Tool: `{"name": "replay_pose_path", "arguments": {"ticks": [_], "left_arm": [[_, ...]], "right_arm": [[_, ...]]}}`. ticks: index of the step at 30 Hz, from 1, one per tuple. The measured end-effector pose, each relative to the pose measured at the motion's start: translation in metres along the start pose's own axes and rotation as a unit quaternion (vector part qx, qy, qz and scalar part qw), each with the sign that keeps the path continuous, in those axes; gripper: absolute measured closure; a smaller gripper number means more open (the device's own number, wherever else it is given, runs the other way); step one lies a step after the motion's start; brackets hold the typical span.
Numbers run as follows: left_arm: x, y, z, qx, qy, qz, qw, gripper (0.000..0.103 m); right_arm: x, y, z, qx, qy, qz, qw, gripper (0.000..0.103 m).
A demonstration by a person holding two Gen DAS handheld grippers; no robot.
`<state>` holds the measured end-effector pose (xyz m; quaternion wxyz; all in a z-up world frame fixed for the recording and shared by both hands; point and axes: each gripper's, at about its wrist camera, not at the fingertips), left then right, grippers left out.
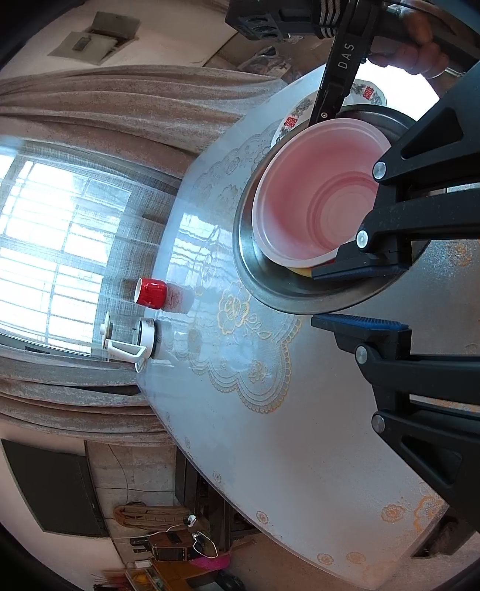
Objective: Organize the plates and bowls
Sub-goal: 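Lift the steel basin and carry it over the white plate stack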
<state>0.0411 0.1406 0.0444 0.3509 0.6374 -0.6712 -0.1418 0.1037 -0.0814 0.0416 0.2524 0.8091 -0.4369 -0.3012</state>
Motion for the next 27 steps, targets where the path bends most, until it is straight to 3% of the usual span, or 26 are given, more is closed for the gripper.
{"name": "replay_pose_path", "arguments": {"ticks": [16, 27], "left_arm": [[0.109, -0.047, -0.010, -0.040, -0.076, 0.058, 0.9946, 0.085], [0.142, -0.078, 0.000, -0.080, -0.092, 0.075, 0.9897, 0.085]], "right_arm": [[0.088, 0.060, 0.012, 0.047, -0.088, 0.083, 0.992, 0.082], [0.123, 0.074, 0.028, 0.047, -0.121, 0.126, 0.983, 0.082]]}}
Point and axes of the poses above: each gripper's, at about its wrist camera, not at the fingertips, and y roughly against the way its jaws point, x to its right, z to its underside, and after that the axes turned 6 degrees about y, right-handed
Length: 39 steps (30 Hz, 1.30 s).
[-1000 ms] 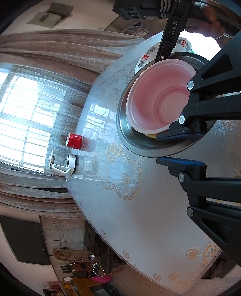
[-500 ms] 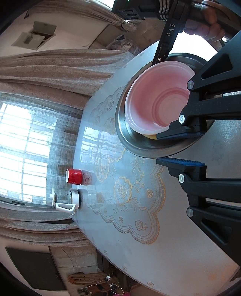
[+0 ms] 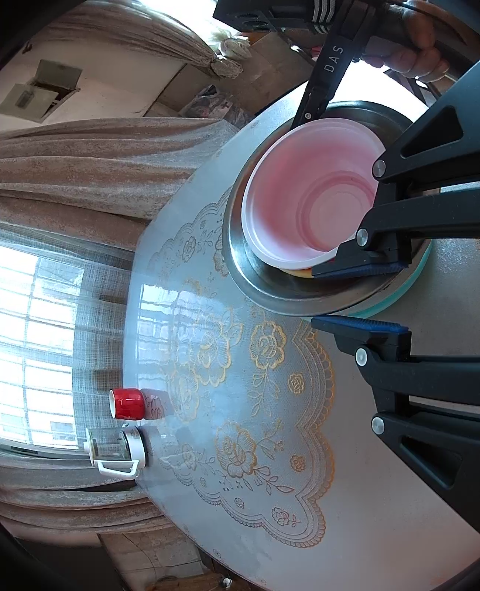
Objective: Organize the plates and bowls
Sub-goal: 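Lift the steel basin and carry it over the white plate stack, then lower the steel basin onto the white plate on the teal plate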
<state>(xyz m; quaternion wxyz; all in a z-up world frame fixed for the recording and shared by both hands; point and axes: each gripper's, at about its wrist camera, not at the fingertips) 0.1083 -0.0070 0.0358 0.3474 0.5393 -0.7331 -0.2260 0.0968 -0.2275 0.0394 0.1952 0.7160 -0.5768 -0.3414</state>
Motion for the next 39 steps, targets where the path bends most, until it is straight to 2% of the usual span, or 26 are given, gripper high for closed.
{"name": "replay_pose_path", "arguments": {"ticks": [10, 18, 29, 39], "left_arm": [[0.009, -0.015, 0.008, -0.016, -0.014, -0.003, 0.9998, 0.084], [0.014, -0.020, 0.011, -0.016, -0.022, -0.020, 0.9994, 0.083], [0.012, -0.016, 0.014, -0.018, -0.015, -0.016, 0.9996, 0.082], [0.014, -0.012, 0.016, -0.014, -0.021, -0.021, 0.9995, 0.081]], "right_arm": [[0.011, -0.014, 0.004, -0.008, -0.002, 0.034, 0.999, 0.082], [0.011, -0.018, 0.006, -0.002, 0.011, 0.040, 0.999, 0.083], [0.020, -0.014, 0.007, -0.008, -0.016, 0.009, 1.000, 0.083], [0.022, -0.007, 0.011, -0.004, -0.022, 0.004, 1.000, 0.083]]}}
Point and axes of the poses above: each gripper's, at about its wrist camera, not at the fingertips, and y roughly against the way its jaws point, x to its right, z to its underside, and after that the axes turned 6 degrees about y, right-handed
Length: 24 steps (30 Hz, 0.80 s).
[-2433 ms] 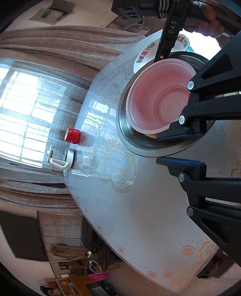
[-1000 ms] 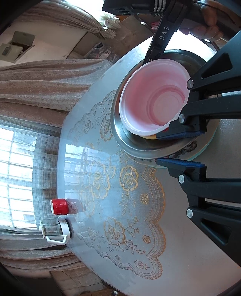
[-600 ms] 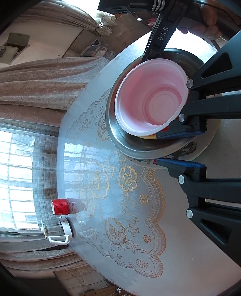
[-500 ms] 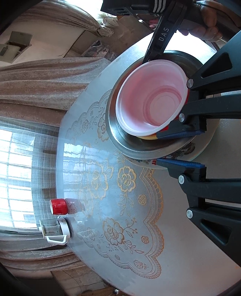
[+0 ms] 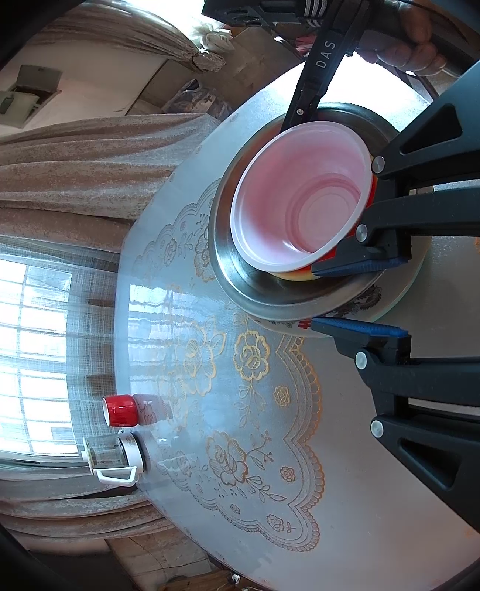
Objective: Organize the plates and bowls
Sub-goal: 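Lower the steel basin onto the white plate on the teal plate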
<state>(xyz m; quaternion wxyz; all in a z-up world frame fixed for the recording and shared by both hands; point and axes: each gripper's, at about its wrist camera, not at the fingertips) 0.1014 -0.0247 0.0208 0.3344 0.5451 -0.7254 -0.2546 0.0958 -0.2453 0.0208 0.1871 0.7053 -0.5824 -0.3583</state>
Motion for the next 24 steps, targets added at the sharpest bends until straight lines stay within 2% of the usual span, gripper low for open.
{"name": "replay_pose_path", "arguments": {"ticks": [11, 24], "left_arm": [[0.0015, 0.0043, 0.0021, 0.003, 0.001, -0.002, 1.0000, 0.081], [0.0028, 0.0039, 0.0016, 0.002, 0.008, -0.010, 0.9999, 0.081]], "right_arm": [[0.0016, 0.0064, 0.0043, 0.007, -0.003, -0.005, 1.000, 0.083], [-0.0055, 0.0046, 0.0042, 0.019, 0.016, 0.013, 1.000, 0.086]]}}
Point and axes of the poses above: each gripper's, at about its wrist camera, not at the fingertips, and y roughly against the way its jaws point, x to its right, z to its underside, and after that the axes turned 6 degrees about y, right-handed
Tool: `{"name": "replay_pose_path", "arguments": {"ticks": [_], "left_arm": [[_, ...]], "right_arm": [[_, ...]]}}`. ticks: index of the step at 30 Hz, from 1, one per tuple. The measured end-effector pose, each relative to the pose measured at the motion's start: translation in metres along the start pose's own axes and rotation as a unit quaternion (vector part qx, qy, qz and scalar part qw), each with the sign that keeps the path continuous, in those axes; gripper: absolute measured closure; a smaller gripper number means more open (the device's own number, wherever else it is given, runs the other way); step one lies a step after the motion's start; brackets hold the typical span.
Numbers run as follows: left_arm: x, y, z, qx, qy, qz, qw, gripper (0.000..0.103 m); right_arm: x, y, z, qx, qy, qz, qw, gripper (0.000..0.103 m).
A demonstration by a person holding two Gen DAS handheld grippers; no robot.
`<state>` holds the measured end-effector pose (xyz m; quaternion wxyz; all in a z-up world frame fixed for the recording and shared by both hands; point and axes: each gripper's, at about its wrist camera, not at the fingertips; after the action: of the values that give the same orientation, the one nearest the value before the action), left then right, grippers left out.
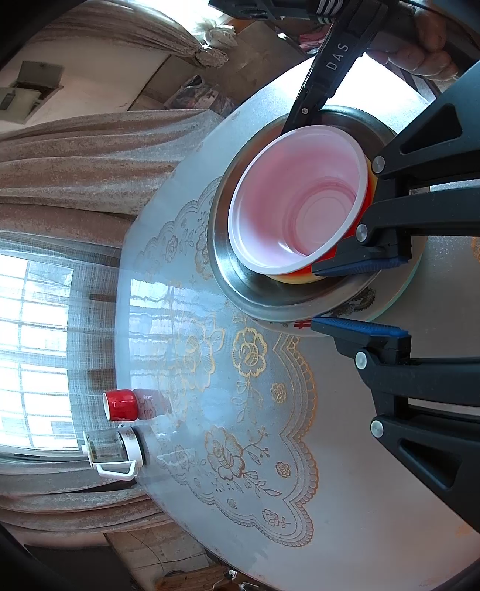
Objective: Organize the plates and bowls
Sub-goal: 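Lower the steel basin onto the white plate on the teal plate, then open both grippers to release the steel basin rim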
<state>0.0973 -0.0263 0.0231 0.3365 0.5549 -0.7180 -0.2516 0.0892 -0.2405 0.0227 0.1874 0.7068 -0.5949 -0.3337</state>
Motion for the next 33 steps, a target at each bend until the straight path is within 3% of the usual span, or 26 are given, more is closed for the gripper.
{"name": "replay_pose_path", "arguments": {"ticks": [20, 33], "left_arm": [[0.001, 0.000, 0.003, 0.009, 0.000, -0.010, 0.9999, 0.081], [-0.002, 0.007, 0.006, 0.017, 0.018, -0.003, 0.9997, 0.080]], "right_arm": [[0.000, 0.000, -0.001, -0.010, -0.001, -0.005, 1.000, 0.084], [0.005, 0.024, 0.010, 0.011, -0.002, -0.035, 0.999, 0.075]]}}
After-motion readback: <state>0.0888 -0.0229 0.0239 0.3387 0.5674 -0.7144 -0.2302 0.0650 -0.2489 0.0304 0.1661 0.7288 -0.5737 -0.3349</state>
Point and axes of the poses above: each gripper's, at about its wrist camera, not at the fingertips, and y roughly against the way its jaws point, x to its right, z to its underside, and after that the axes turned 6 degrees about y, right-handed
